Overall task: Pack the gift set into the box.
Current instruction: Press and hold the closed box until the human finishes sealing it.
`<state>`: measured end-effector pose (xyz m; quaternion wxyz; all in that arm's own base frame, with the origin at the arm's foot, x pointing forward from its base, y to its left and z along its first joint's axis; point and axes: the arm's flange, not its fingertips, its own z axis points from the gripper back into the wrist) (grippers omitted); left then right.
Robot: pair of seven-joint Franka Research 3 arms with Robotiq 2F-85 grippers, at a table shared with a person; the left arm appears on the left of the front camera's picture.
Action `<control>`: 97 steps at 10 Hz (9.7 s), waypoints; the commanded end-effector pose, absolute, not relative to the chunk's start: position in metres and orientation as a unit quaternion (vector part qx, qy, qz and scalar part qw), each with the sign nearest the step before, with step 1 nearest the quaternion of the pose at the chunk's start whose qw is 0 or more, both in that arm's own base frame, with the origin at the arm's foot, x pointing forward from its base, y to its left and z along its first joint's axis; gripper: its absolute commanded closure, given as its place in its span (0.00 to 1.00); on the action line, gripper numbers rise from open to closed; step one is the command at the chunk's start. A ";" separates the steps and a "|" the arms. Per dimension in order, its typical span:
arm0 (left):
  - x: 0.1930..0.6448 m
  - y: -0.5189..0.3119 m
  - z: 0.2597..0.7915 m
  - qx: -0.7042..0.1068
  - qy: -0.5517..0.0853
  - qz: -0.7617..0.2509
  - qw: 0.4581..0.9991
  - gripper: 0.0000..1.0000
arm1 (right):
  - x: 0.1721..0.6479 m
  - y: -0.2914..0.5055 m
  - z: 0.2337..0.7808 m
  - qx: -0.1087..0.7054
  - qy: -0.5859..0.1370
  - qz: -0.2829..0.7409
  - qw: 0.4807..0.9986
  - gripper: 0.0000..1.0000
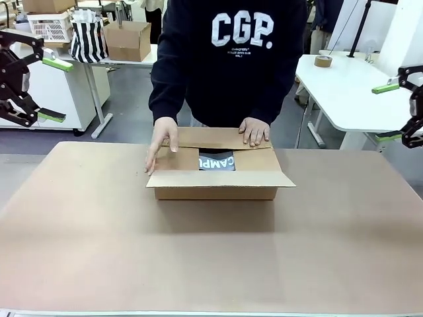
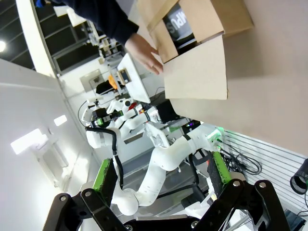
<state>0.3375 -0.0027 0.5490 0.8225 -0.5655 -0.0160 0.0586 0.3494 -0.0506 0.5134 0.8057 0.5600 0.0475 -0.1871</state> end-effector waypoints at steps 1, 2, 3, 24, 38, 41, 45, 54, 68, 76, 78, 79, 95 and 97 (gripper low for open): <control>0.338 -0.003 0.553 -0.572 -0.014 0.059 0.818 0.00 | 0.349 -0.052 0.516 0.559 0.051 -0.184 0.807 0.00; 0.338 -0.003 0.553 -0.572 -0.014 0.059 0.818 0.00 | 0.349 -0.052 0.516 0.559 0.051 -0.184 0.807 0.00; 0.338 -0.003 0.553 -0.572 -0.014 0.059 0.818 0.00 | 0.349 -0.052 0.516 0.559 0.051 -0.184 0.807 0.00; 0.338 -0.003 0.553 -0.572 -0.014 0.059 0.818 0.00 | 0.349 -0.052 0.516 0.559 0.051 -0.184 0.807 0.00; 0.338 -0.003 0.553 -0.572 -0.014 0.059 0.818 0.00 | 0.349 -0.052 0.516 0.559 0.051 -0.184 0.807 0.00; 0.338 -0.003 0.549 -0.566 -0.016 0.059 0.822 0.00 | 0.349 -0.051 0.513 0.560 0.047 -0.187 0.806 0.00; 0.338 -0.003 0.549 -0.565 -0.016 0.059 0.823 0.00 | 0.350 -0.048 0.514 0.557 0.047 -0.184 0.808 0.00; 0.401 -0.168 0.543 -0.315 -0.316 -0.233 0.864 0.00 | 0.393 0.115 0.563 0.490 -0.207 0.306 0.790 0.00; 0.423 -0.171 0.495 -0.364 -0.338 -0.557 0.666 0.00 | 0.417 0.187 0.513 0.352 -0.393 0.614 0.587 0.00; 0.474 -0.204 0.334 -0.377 -0.281 -0.588 0.658 0.00 | 0.454 0.209 0.334 0.394 -0.372 0.584 0.604 0.00; 0.466 -0.191 0.331 -0.413 -0.282 -0.591 0.633 0.00 | 0.461 0.206 0.323 0.400 -0.363 0.595 0.596 0.00; 0.471 -0.200 0.330 -0.406 -0.280 -0.592 0.637 0.00 | 0.458 0.204 0.325 0.401 -0.358 0.591 0.601 0.00; 0.472 -0.231 0.334 -0.328 -0.333 -0.660 0.587 0.00 | 0.445 0.203 0.311 0.424 -0.323 0.573 0.623 0.00; 0.472 -0.231 0.334 -0.328 -0.333 -0.660 0.587 0.00 | 0.445 0.203 0.311 0.424 -0.323 0.573 0.623 0.00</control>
